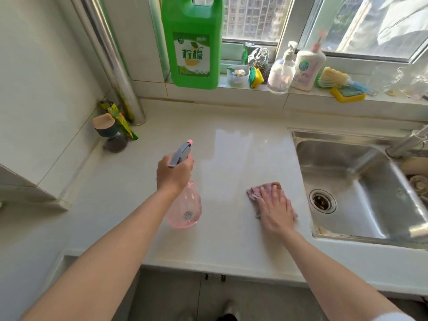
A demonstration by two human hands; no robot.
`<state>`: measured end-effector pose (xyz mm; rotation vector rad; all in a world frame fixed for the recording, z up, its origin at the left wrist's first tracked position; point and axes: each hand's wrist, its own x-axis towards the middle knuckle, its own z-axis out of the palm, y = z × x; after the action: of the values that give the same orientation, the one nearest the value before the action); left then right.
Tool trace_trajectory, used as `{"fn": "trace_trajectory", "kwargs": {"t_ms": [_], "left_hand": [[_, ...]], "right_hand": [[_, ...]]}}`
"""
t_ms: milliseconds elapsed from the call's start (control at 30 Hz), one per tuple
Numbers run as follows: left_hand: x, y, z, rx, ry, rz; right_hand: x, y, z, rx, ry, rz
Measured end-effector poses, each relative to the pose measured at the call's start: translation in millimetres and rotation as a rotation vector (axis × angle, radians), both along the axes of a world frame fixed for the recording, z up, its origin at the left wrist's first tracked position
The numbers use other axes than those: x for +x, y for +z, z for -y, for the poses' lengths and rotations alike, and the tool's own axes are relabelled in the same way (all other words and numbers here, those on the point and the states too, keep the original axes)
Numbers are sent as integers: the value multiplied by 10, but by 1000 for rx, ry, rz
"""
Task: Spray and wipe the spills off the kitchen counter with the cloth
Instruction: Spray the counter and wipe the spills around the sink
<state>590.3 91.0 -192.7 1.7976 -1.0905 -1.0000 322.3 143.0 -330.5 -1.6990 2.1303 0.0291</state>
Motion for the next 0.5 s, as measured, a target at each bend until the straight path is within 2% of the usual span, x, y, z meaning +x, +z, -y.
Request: {"fn": "trace_trajectory", "kwargs": {"t_ms": [100,233,300,400,500], "left_hand": [[293,6,-74,-68,27,68],[649,-84,-258,-90,74,111],[797,-143,-330,-84,142,84],[900,-200,-366,-77,219,76],[896,-236,-341,-63,239,70]], "right_hand": [[274,20,203,-111,54,-84],[926,18,567,-125,162,-33],[1410,-23,508,-155,341,6],[1937,-57,181,-174,737,75],[1851,-42,174,-176,904,98]]}}
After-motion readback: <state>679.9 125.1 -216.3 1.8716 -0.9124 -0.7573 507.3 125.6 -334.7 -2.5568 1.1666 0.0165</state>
